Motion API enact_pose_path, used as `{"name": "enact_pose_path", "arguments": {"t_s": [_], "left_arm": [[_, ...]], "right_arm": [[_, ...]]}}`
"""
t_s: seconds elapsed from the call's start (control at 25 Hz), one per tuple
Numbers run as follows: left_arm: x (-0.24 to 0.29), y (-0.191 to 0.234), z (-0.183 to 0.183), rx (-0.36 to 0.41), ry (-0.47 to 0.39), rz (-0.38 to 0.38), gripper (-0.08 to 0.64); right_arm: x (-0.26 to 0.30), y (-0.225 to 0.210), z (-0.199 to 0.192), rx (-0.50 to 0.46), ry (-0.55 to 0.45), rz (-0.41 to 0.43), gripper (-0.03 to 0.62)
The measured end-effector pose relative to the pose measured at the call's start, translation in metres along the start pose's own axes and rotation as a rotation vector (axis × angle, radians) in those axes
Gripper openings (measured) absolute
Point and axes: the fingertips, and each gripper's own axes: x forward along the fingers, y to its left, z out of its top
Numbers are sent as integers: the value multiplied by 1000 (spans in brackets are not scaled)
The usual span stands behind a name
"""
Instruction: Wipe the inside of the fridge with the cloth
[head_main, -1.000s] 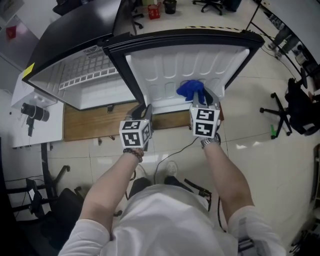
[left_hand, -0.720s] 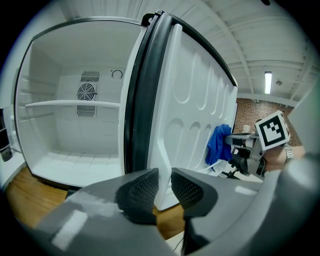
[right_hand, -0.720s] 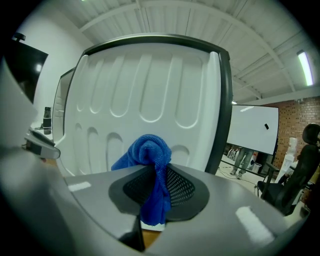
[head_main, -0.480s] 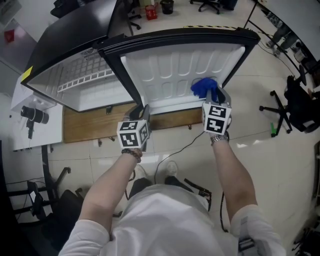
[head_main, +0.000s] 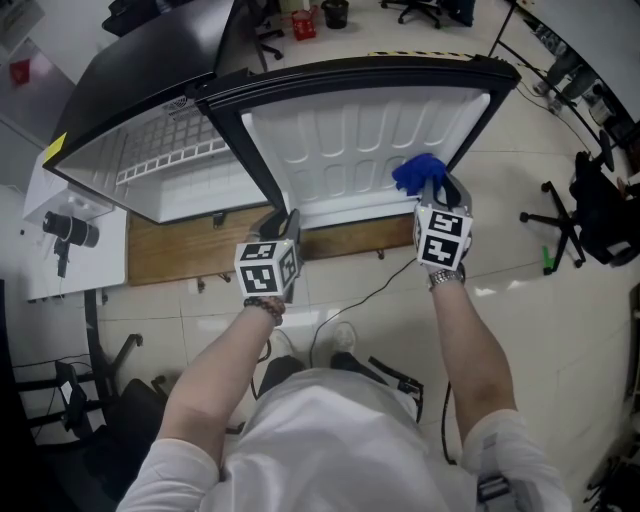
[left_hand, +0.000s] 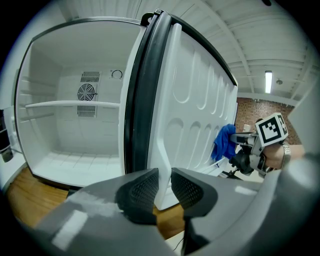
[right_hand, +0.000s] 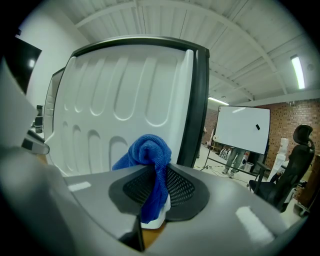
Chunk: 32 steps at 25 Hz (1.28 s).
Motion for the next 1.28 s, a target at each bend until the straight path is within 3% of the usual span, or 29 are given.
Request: {"name": "enact_pose_path", "arguments": {"t_s": [0.28, 0.68, 0.96, 1.28], "left_arm": [[0, -1, 1, -2, 3, -9, 87], [-1, -2, 3, 1, 5, -32, 91], [-3, -2, 9, 5, -1, -50, 91], [-1, -1, 10, 12, 9, -66, 92]], "right_arm": [[-27, 24, 17, 2, -62, 65, 64], [-81, 134, 32, -7, -109, 325, 64], [-91, 197, -5, -58, -35, 447, 64], [-56, 241, -50, -117, 69, 487, 64]]}}
